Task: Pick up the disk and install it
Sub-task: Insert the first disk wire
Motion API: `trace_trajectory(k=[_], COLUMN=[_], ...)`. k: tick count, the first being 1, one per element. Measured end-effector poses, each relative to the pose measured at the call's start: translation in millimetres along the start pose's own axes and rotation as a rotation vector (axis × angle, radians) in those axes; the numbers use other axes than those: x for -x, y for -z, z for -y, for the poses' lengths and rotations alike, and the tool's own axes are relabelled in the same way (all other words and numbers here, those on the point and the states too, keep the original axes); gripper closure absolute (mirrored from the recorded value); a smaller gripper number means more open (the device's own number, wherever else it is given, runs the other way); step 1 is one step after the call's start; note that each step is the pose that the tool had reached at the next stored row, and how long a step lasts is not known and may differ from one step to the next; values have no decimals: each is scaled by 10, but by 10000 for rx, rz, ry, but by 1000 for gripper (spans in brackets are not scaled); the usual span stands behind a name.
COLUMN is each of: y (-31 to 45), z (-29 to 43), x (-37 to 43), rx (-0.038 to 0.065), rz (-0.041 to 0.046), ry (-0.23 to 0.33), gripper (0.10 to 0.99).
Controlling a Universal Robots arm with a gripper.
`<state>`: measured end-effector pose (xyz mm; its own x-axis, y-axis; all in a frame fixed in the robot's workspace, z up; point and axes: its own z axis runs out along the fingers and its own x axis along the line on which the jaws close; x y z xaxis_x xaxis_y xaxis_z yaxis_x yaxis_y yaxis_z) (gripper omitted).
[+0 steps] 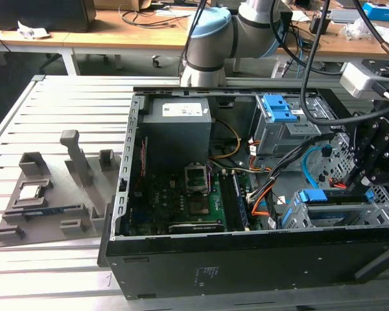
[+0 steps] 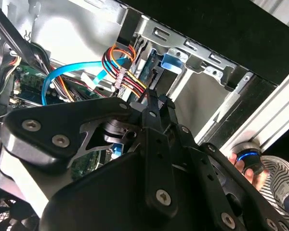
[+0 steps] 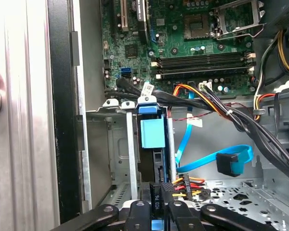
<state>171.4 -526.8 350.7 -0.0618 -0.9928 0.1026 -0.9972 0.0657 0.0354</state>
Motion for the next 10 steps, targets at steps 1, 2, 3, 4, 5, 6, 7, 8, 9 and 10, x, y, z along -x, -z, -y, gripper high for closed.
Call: trace_trajectory(k=[1,2,3,4,5,6,7,8,9,10], y=[0,-1,-1,0,0,0,0,-1,0,0], z=[0,0,0,0,0,0,0,0,0,0], x=[0,0,0,-1,-1,-1,-1,-1,-1,-1], rx=[0,0,0,0,0,0,0,0,0,0], rz=[1,1,1,0,0,1,0,1,0,1], ry=[0,0,0,0,0,0,0,0,0,0], gripper=[890,878,820,820,753,753,753,753,835,902])
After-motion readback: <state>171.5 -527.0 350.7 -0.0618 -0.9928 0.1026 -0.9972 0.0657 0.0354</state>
